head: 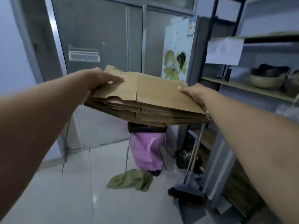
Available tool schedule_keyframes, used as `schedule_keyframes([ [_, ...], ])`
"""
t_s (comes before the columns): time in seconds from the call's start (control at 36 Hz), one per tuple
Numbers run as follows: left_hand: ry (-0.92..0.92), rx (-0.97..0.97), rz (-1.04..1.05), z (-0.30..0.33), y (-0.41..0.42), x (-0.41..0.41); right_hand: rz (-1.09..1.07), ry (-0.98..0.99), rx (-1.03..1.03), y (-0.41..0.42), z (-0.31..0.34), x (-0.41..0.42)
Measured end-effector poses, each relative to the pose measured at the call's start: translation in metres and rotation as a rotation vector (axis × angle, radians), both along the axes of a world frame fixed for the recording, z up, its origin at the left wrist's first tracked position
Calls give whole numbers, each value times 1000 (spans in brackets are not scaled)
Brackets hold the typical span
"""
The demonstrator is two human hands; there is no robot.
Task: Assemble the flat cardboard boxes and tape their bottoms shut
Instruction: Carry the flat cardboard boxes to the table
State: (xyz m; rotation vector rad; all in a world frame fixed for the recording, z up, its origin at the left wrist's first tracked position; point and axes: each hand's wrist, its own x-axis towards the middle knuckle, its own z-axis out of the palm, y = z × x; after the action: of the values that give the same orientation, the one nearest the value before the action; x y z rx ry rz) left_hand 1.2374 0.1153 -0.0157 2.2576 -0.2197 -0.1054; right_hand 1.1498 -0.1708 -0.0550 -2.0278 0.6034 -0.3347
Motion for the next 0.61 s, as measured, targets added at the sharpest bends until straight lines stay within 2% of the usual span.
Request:
schedule_keyframes([
  [0.22,48,21,-100,64,5,-28,-90,29,-140,2,85,-60],
  [0.39,-51,-26,-224,97,-3,-58,-215,21,-195,13,118,-111],
  [0.61,-20,1,-426,118,0,-71,-408,0,-173,42,137,-179],
])
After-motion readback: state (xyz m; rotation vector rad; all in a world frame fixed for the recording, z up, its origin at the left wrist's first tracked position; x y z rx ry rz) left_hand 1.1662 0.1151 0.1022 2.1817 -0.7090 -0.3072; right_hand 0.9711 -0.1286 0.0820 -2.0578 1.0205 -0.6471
